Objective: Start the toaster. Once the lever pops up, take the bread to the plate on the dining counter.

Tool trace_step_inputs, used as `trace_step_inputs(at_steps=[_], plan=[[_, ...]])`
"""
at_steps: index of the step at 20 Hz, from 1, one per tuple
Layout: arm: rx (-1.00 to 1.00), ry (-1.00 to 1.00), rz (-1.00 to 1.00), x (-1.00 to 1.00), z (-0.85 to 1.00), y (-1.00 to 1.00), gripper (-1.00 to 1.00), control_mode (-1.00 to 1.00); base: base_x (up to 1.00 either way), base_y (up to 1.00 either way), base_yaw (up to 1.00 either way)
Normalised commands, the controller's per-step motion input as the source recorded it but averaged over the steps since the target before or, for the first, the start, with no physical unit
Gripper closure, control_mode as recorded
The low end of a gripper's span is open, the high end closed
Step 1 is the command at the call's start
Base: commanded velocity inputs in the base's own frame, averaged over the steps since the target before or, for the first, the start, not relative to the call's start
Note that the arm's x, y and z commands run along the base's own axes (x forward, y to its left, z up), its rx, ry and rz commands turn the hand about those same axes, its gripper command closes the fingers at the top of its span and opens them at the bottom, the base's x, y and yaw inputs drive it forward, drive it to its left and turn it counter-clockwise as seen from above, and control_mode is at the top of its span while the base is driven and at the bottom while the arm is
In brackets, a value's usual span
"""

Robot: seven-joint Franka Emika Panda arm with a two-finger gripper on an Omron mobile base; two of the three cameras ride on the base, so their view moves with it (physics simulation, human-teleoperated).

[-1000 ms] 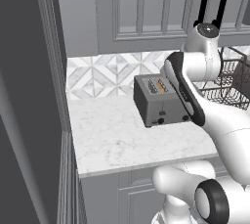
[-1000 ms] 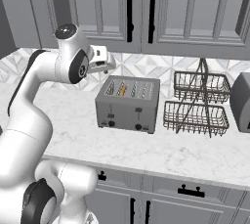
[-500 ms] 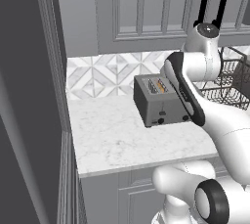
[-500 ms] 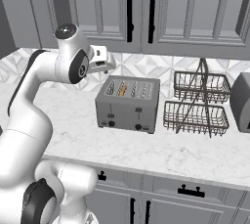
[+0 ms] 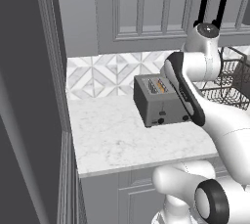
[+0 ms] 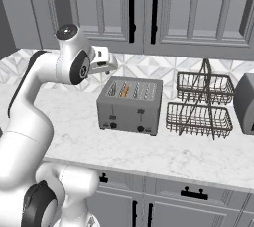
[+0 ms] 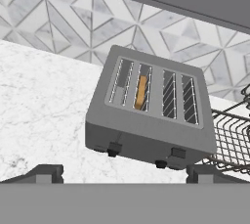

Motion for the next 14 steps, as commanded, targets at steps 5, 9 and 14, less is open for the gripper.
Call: trace_step_inputs(at_steps=[5,9,14], plan=[[0.0,0.0,0.0,0.0,0.0,0.0,-1.0,-1.0,0.0,0.0,0.0],[0.0,0.0,0.0,0.0,0.0,0.0,-1.0,-1.0,0.0,0.0,0.0],[0.0,0.0,0.0,0.0,0.0,0.0,-1.0,-1.0,0.0,0.0,0.0]])
